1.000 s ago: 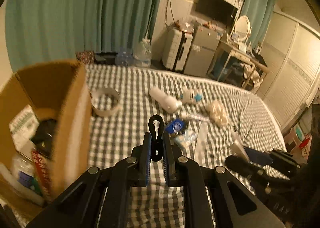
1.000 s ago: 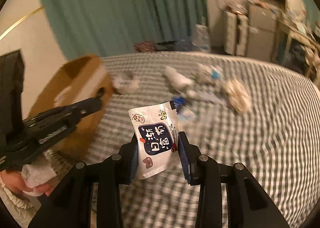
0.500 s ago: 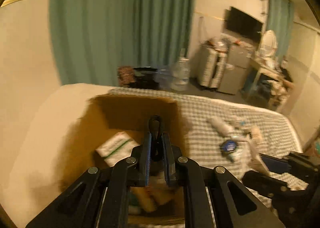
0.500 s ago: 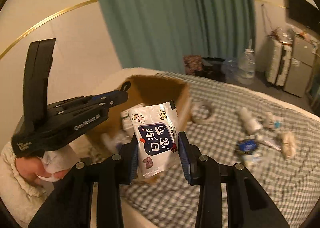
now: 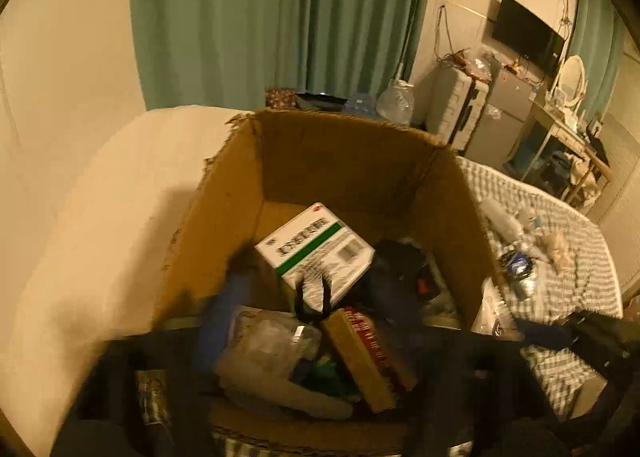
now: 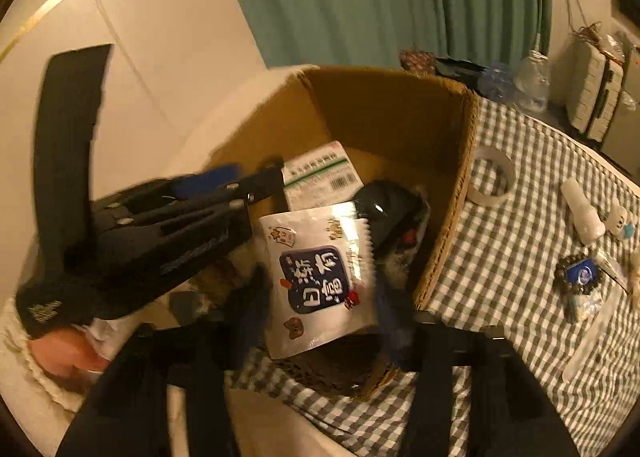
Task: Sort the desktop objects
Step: 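Carry hair tie in left tool while right tool carries snack packet into box, release, then move both tools back over the bed toward the comb and lace cloth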
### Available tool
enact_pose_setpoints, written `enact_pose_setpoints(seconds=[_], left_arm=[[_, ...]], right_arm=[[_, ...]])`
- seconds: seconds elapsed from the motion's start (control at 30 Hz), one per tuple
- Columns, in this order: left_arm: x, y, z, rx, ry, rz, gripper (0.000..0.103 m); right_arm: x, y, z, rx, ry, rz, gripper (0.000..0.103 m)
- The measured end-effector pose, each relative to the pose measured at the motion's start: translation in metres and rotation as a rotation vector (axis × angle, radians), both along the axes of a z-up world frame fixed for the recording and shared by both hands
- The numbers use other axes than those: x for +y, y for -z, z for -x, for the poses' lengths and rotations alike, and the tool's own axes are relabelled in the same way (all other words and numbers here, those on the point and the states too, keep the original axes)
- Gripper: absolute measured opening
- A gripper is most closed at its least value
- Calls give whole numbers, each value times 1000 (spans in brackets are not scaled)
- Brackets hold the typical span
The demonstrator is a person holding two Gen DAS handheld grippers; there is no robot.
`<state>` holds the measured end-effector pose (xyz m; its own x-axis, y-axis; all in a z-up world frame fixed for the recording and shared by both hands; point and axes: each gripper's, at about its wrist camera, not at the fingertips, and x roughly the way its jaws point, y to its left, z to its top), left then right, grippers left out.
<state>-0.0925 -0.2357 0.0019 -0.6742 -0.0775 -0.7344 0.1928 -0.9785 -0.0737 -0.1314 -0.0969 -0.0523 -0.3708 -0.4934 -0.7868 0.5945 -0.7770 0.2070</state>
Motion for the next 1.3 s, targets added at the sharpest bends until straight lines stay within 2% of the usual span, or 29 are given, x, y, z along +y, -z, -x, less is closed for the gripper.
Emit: enact_pose_setpoints(seconds=[0.17,0.3,0.43,0.5,0.57,0.63,0.73,0.83,0.87,0.97,1.03,1.13,1.3], left_arm=[[-3,2,0,-7,2,34,89],[-5,-2,-4,-15,-15,-2,89],[15,-15,-14,18,17,24,90],[30,-25,-20,64,7,39,93],[48,-34,-24,89,25,21,98],[75,-39,-25,92,67,-5,102],[122,-40,-23,89,125,1,103],[174,-26,-18,67,181,-15,103],[190,-19,-15,54,194,-19,103],[236,4,-6,34,229,-1,103],[261,18,1,15,245,38,103],[303,46,17,-62,274,136,103],[350,77,37,-95,363,134,103]], right_arm=[[13,-3,-2,-10,5,55,66],[28,-17,-9,25,37,66,66],[54,-31,-11,67,78,84,66],[79,-36,-14,105,113,77,67],[108,-38,-14,123,161,83,70],[149,-39,-13,125,229,109,72],[206,-38,-8,143,345,92,72],[267,-34,-3,155,501,68,73],[287,-30,-2,172,558,26,73],[327,-19,0,201,620,-32,74],[346,-8,2,188,661,-31,74],[374,11,6,185,752,-13,74],[395,42,26,130,769,45,74]])
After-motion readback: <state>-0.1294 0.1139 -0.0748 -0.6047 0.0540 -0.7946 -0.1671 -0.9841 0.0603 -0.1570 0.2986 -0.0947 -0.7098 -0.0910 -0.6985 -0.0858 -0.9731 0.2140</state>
